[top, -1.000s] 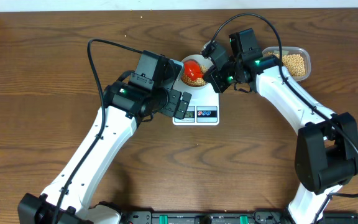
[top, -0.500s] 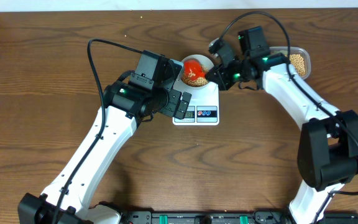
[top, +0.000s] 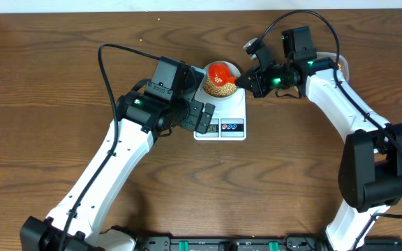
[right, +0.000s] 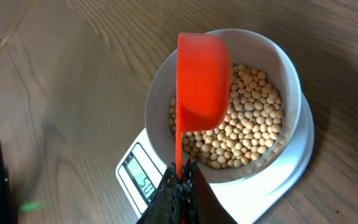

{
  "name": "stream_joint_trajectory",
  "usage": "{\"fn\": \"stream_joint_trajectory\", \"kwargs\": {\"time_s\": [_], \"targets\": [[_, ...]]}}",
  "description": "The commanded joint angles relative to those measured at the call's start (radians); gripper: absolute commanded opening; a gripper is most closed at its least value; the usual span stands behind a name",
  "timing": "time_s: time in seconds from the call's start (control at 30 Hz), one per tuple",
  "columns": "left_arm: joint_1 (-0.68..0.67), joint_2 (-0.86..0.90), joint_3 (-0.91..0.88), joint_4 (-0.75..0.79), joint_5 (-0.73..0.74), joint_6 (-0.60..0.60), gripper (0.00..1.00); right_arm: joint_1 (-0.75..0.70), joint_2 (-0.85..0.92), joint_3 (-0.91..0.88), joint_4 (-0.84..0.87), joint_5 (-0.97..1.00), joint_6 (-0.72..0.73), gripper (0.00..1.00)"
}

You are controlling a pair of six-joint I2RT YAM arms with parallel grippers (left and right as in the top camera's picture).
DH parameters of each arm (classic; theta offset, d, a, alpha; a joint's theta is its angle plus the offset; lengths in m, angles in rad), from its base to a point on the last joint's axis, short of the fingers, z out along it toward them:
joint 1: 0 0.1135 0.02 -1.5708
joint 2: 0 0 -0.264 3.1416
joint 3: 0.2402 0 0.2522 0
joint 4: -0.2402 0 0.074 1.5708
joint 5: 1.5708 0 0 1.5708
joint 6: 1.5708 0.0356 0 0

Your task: Scoop item into bowl and weigh 50g on scale

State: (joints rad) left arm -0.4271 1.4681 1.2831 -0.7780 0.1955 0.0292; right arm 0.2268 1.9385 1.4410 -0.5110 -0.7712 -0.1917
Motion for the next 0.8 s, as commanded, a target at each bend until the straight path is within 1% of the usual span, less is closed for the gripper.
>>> {"fn": "stream_joint_trajectory", "kwargs": {"time_s": [0.0, 0.3, 0.43, 0.57, 0.67, 0.77], "targets": [[0.004, -0.004, -0.010, 0.000, -0.013, 0.000, 0.98, -0.004, 0.014, 0.018, 0.004, -0.031, 0.004, 0.01], [0.004, -0.004, -0.010, 0.000, -0.013, 0.000, 0.98, -0.002, 0.006, 0.018, 0.006, -0.013, -0.028, 0.01], [0.004, -0.004, -0.010, 0.000, -0.013, 0.000, 0.98, 0.004, -0.021, 0.018, 0.007, 0.044, -0.035, 0.01], [0.004, -0.004, -0.010, 0.000, -0.013, 0.000, 0.98, 0.007, -0.053, 0.018, 0.005, 0.055, -0.052, 0.01], [0.004, -0.004, -0.010, 0.000, -0.013, 0.000, 0.98, 0.001, -0.080, 0.018, -0.003, 0.011, -0.048, 0.01], [0.004, -0.004, -0.010, 0.000, -0.013, 0.000, 0.98, -0.024, -0.101, 0.018, -0.004, -0.092, -0.013, 0.01]]}}
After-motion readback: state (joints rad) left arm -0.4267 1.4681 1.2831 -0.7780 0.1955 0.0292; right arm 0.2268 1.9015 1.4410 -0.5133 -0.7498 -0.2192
